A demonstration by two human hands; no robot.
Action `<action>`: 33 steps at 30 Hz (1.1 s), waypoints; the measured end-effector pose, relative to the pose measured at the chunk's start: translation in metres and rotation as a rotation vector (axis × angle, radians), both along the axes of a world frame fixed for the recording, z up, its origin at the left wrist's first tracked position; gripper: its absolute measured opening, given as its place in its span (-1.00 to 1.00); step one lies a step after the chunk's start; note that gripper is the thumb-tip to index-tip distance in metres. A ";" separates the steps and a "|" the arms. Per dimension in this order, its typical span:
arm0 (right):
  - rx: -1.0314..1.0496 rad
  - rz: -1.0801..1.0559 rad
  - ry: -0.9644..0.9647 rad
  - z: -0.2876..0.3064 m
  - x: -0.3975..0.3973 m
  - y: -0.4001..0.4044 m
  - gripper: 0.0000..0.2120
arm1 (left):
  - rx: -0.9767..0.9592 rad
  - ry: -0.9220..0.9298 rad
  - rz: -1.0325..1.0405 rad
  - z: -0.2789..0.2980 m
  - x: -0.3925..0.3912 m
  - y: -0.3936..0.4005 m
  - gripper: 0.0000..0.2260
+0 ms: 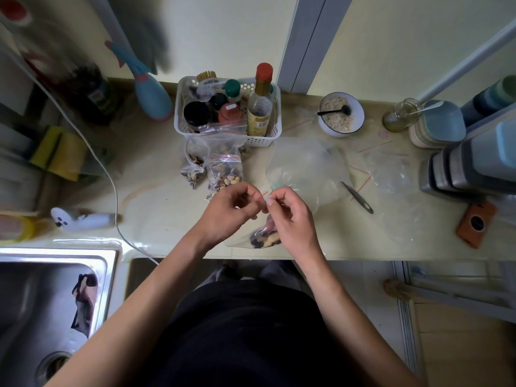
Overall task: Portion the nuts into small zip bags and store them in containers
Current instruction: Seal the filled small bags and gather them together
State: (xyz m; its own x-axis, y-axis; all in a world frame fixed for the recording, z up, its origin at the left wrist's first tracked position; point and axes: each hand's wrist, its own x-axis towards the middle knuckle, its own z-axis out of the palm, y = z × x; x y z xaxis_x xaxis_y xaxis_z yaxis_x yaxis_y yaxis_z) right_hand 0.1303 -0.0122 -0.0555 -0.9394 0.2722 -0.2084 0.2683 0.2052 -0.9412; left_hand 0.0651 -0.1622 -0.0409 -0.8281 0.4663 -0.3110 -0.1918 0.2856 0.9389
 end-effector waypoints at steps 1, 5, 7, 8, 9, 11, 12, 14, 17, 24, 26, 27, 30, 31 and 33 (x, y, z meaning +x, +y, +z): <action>0.003 0.002 0.012 0.001 0.000 0.000 -0.90 | -0.008 0.020 0.002 0.000 0.000 0.000 -0.95; -0.012 -0.005 0.001 0.002 0.001 0.002 -0.94 | -0.052 0.051 -0.013 0.000 -0.001 0.000 -0.94; 0.017 -0.009 -0.008 0.003 0.001 0.003 -0.93 | -0.065 0.057 -0.020 0.000 -0.001 0.001 -0.93; 0.034 -0.009 -0.009 0.003 0.001 0.003 -0.93 | -0.068 0.060 -0.017 0.000 0.000 0.002 -0.93; 0.047 -0.009 -0.010 0.003 0.001 0.002 -0.93 | -0.070 0.063 -0.012 0.000 0.000 0.003 -0.93; 0.074 -0.010 -0.013 0.005 0.001 0.003 -0.92 | -0.066 0.069 -0.006 -0.001 0.001 0.005 -0.93; 0.095 -0.010 -0.013 0.005 0.002 0.003 -0.92 | -0.065 0.076 -0.007 -0.001 0.002 0.005 -0.93; 0.133 -0.006 -0.013 0.008 0.002 0.003 -0.92 | -0.067 0.085 -0.007 -0.001 0.002 0.006 -0.93; 0.140 -0.015 -0.010 0.009 0.003 0.003 -0.92 | -0.072 0.089 -0.002 -0.001 0.003 0.007 -0.94; 0.175 -0.027 0.013 0.003 0.005 0.001 -0.92 | -0.202 0.116 -0.001 -0.005 0.004 0.010 -0.90; 0.207 -0.008 0.017 0.001 0.006 -0.001 -0.91 | -0.250 0.120 0.007 -0.006 0.005 0.010 -0.90; 0.221 0.002 0.012 -0.001 0.006 -0.002 -0.90 | -0.276 0.120 0.011 -0.007 0.006 0.010 -0.90; 0.253 0.010 0.001 -0.006 0.006 -0.003 -0.89 | -0.336 0.097 0.025 -0.009 0.007 0.009 -0.90; 0.256 0.006 -0.004 -0.007 0.005 -0.003 -0.89 | -0.346 0.081 0.030 -0.009 0.008 0.009 -0.89; 0.251 -0.012 -0.024 -0.009 0.002 -0.004 -0.88 | -0.357 0.049 0.039 -0.009 0.009 0.009 -0.88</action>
